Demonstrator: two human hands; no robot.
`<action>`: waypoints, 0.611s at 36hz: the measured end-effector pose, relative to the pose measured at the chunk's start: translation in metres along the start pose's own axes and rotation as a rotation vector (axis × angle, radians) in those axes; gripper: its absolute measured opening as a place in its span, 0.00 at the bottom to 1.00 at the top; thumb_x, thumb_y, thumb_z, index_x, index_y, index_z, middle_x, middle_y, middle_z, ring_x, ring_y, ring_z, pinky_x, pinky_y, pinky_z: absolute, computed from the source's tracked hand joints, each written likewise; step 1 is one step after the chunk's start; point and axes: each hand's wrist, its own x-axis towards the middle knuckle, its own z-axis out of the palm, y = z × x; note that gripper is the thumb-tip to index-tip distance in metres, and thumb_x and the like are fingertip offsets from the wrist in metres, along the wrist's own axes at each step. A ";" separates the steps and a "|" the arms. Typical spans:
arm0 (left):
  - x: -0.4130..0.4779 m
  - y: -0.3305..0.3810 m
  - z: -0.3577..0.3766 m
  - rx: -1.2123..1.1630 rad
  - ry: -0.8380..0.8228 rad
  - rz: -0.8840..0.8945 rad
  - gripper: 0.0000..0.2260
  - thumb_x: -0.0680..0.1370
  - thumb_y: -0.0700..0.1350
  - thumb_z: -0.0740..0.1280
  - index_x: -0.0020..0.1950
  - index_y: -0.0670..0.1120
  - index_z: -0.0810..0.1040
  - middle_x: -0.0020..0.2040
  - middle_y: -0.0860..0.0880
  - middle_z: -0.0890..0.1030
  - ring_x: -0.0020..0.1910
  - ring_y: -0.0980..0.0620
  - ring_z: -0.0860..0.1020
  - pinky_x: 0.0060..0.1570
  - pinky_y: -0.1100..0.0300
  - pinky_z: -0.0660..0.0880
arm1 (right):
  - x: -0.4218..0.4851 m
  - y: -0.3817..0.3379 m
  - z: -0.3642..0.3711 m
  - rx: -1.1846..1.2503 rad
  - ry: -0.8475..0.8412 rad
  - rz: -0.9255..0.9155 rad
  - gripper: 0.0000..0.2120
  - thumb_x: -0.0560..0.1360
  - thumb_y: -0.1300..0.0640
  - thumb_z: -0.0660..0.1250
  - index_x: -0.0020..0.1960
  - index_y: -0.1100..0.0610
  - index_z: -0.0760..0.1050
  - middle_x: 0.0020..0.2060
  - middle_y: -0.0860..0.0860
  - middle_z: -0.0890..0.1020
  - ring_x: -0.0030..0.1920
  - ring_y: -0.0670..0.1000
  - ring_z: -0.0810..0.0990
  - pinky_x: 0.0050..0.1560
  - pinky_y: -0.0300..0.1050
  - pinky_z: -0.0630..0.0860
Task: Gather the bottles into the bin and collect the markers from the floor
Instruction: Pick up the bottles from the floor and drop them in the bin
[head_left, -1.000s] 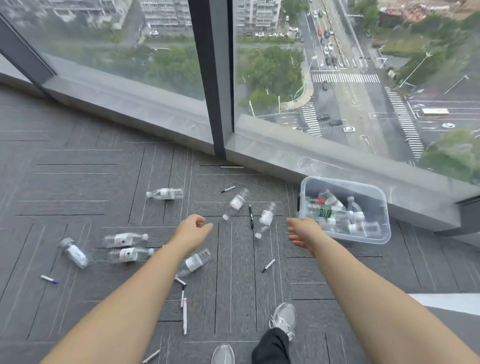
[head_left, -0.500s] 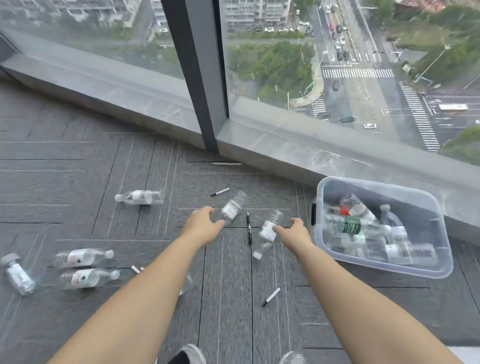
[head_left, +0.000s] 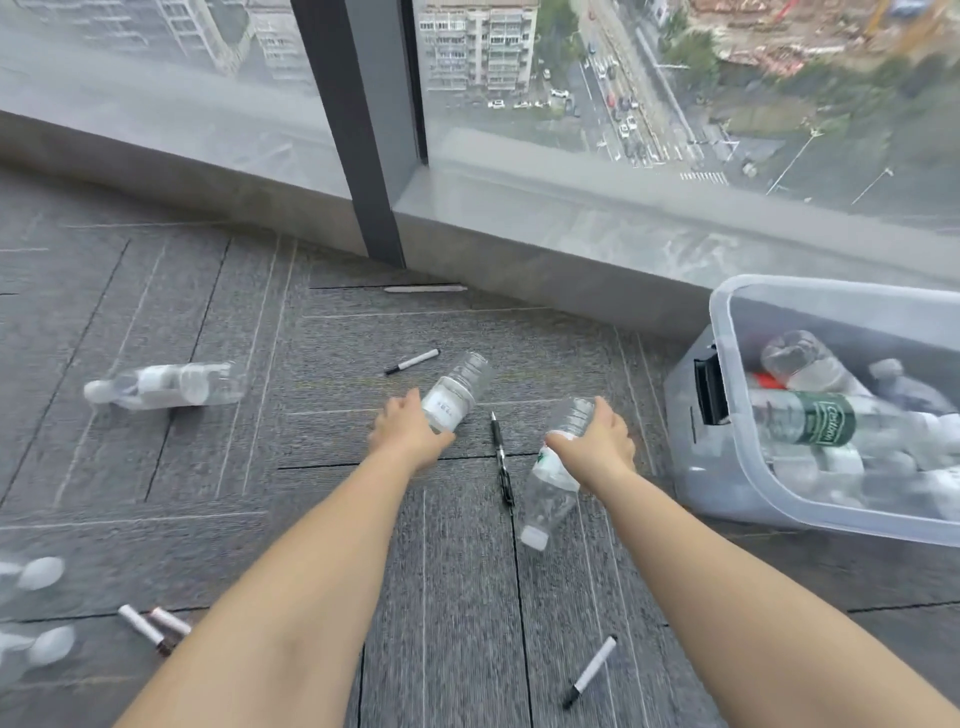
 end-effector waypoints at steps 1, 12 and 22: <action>0.004 -0.001 0.006 -0.003 0.009 -0.003 0.40 0.70 0.57 0.72 0.75 0.47 0.57 0.70 0.43 0.67 0.67 0.41 0.68 0.64 0.45 0.69 | 0.003 0.003 0.005 -0.007 0.009 0.006 0.42 0.74 0.45 0.66 0.78 0.51 0.46 0.77 0.53 0.54 0.74 0.61 0.57 0.69 0.56 0.61; 0.005 -0.018 0.027 -0.051 0.005 -0.040 0.44 0.73 0.54 0.70 0.78 0.50 0.42 0.72 0.43 0.66 0.66 0.41 0.72 0.57 0.46 0.72 | -0.003 0.015 0.049 0.046 0.012 0.091 0.54 0.70 0.50 0.73 0.76 0.43 0.34 0.77 0.52 0.46 0.70 0.65 0.64 0.65 0.59 0.66; -0.051 -0.003 -0.062 -0.300 0.057 -0.051 0.41 0.72 0.54 0.71 0.77 0.50 0.50 0.71 0.44 0.68 0.62 0.42 0.74 0.57 0.47 0.73 | -0.059 -0.032 0.000 0.154 0.000 0.110 0.50 0.71 0.53 0.71 0.77 0.46 0.37 0.73 0.55 0.58 0.65 0.62 0.69 0.63 0.58 0.70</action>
